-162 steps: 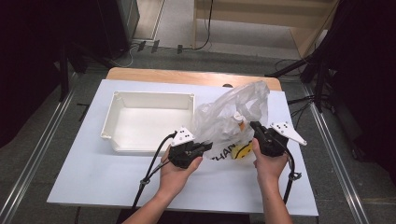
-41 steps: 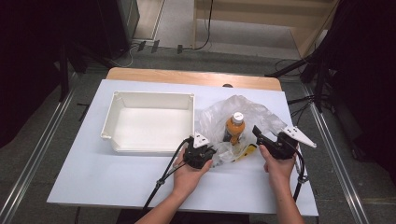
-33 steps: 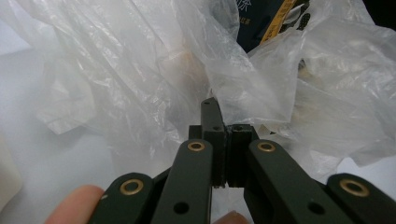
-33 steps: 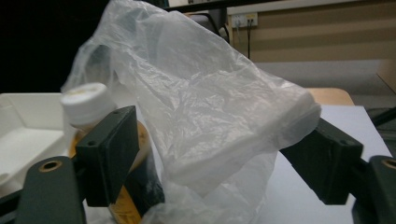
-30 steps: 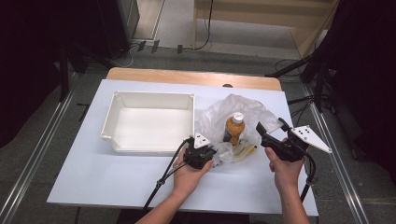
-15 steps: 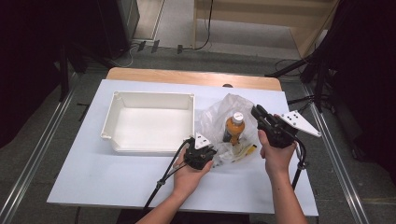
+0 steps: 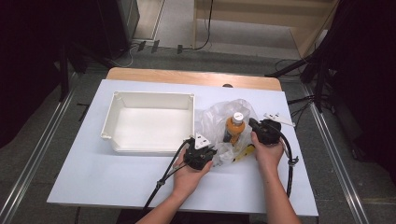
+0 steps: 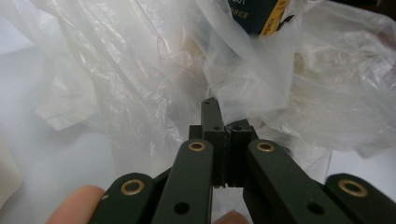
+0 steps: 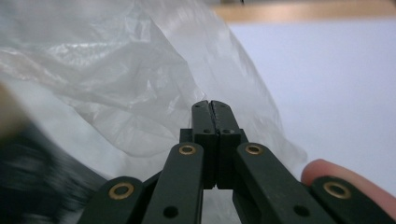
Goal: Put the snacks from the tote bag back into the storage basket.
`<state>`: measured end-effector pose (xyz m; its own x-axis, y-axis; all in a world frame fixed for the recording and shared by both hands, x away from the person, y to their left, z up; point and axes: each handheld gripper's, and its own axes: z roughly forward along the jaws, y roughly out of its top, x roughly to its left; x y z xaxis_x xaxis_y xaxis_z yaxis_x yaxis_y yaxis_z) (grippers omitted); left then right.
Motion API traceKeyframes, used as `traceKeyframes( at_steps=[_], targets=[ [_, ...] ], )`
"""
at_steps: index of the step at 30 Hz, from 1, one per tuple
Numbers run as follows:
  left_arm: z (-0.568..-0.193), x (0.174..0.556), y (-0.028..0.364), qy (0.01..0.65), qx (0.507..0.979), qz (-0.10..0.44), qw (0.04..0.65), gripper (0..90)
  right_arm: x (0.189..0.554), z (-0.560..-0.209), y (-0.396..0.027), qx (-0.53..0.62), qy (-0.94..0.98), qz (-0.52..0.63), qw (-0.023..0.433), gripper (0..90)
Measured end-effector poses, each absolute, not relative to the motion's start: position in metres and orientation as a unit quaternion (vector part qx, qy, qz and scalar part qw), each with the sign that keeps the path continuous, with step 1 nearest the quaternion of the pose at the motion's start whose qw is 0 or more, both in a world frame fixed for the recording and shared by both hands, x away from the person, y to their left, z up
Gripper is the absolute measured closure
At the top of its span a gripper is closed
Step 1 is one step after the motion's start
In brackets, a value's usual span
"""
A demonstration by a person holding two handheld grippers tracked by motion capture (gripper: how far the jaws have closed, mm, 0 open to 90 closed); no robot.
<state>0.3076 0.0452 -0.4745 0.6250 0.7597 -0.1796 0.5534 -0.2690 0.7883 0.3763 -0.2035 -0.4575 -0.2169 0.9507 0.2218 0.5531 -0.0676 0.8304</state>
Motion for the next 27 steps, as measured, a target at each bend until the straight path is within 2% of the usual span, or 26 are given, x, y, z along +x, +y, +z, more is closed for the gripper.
traceKeyframes(
  at_steps=[5,8,23,26,27],
  targets=[
    [-0.475,0.308,0.044,0.42,0.79,0.122,0.429,90.0,0.381,-0.479,-0.214,0.627,0.64,0.395,0.202,90.0],
    [-0.475,0.308,0.043,0.422,0.793,0.123,0.421,90.0,0.381,-0.479,-0.215,0.628,0.65,0.365,0.223,90.0],
    [-0.478,0.309,0.037,0.443,0.801,0.152,0.373,90.0,0.379,-0.482,-0.225,0.648,0.647,0.317,0.245,90.0],
    [-0.477,0.309,0.038,0.437,0.803,0.146,0.377,90.0,0.372,-0.478,-0.227,0.635,0.637,0.365,0.243,75.3],
    [-0.477,0.309,0.038,0.437,0.803,0.146,0.377,90.0,0.372,-0.478,-0.227,0.635,0.637,0.365,0.243,75.3]
  ],
)
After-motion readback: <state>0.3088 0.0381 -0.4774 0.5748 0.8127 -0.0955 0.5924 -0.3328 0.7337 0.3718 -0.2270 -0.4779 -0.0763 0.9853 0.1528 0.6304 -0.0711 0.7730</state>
